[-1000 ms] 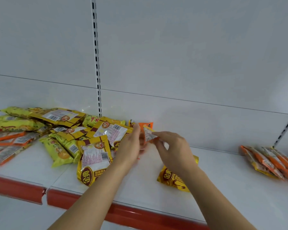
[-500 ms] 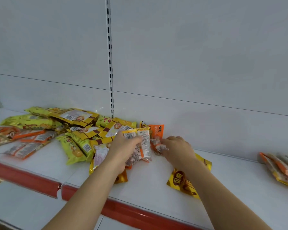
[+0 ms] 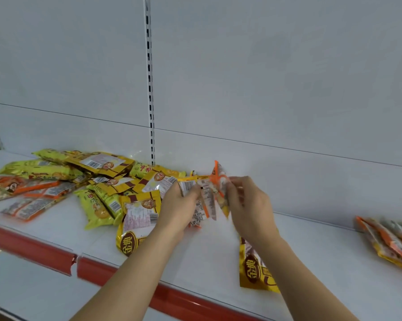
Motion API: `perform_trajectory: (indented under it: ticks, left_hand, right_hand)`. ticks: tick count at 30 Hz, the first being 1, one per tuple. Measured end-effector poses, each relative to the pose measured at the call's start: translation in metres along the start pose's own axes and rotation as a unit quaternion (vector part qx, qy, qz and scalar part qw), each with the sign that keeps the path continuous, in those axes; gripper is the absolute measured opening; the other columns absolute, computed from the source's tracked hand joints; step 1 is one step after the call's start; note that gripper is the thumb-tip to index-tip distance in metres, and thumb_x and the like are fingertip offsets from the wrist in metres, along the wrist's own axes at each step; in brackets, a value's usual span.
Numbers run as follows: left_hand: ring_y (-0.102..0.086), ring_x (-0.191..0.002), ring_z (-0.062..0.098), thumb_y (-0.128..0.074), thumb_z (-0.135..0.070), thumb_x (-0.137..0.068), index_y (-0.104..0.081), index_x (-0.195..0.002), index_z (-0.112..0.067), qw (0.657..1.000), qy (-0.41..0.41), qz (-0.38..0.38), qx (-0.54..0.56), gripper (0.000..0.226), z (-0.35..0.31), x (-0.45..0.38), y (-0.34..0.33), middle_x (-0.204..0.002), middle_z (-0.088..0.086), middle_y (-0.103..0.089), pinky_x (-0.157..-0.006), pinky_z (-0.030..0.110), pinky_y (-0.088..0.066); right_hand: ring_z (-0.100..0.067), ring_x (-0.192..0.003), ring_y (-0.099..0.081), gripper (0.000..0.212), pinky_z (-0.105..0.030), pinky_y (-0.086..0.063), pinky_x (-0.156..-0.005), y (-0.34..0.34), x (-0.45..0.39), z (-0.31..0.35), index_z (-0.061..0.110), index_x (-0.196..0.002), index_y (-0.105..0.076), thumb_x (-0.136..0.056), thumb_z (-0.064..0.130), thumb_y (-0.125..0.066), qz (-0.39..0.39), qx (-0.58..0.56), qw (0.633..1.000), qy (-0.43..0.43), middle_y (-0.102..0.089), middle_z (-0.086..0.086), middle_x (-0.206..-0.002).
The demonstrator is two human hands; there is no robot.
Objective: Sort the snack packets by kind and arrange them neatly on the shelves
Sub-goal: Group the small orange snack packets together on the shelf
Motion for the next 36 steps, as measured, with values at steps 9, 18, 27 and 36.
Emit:
perform_trajectory:
  ticks: [9, 18, 27, 36]
  left_hand:
    - [-0.076, -0.103, 0.019, -0.085, -0.063, -0.062, -0.06, -0.122, -0.018, 0.994, -0.007, 0.045, 0.101, 0.079, -0.002, 0.019, -0.005, -0.112, 0.007, -0.077, -0.093, 0.049, -0.061]
    - [-0.077, -0.092, 0.018, -0.078, -0.019, -0.092, -0.061, -0.104, -0.026, 0.994, -0.071, -0.047, 0.074, 0.022, -0.007, -0.008, 0.067, -0.103, -0.002, -0.076, -0.076, 0.039, -0.063]
    - [-0.073, -0.105, 0.017, -0.074, -0.026, -0.096, -0.059, -0.123, -0.026, 0.998, -0.024, 0.021, 0.054, 0.03, 0.002, -0.018, 0.083, -0.116, -0.005, -0.073, -0.089, 0.045, -0.061]
    - [-0.076, -0.093, 0.021, -0.073, -0.023, -0.096, -0.063, -0.112, -0.027, 0.992, 0.008, 0.094, 0.084, 0.02, -0.001, -0.019, 0.059, -0.109, 0.002, -0.077, -0.075, 0.039, -0.062]
  right_hand:
    - [-0.021, -0.09, -0.055, 0.035, -0.037, -0.048, -0.077, -0.04, 0.015, 0.025, 0.014, -0.092, -0.063, -0.099, 0.037, -0.038, 0.02, 0.015, 0.993, 0.114, -0.058, 0.001, -0.098]
    - [-0.025, -0.14, -0.038, 0.053, -0.035, -0.035, -0.111, -0.083, 0.014, -0.016, 0.017, -0.146, -0.044, -0.096, 0.03, -0.057, 0.301, 0.216, 0.929, 0.022, -0.044, -0.003, -0.149]
    - [-0.029, -0.098, -0.065, 0.029, -0.037, -0.054, -0.077, -0.082, -0.002, -0.021, 0.025, -0.111, -0.068, -0.102, 0.031, -0.041, 0.218, 0.371, 0.902, 0.028, -0.07, -0.002, -0.106]
    - [-0.027, -0.081, -0.069, 0.035, -0.036, -0.056, -0.058, -0.034, 0.03, 0.065, 0.01, -0.12, -0.069, -0.088, -0.003, -0.065, -0.074, 0.231, 0.954, 0.178, -0.072, -0.005, -0.115]
Point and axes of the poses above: each hand's wrist, its own x-axis away from the middle knuckle, its own y-axis out of the back of the hand, z = x × y, the point moved 7 cm from there along -x, towards the middle knuckle
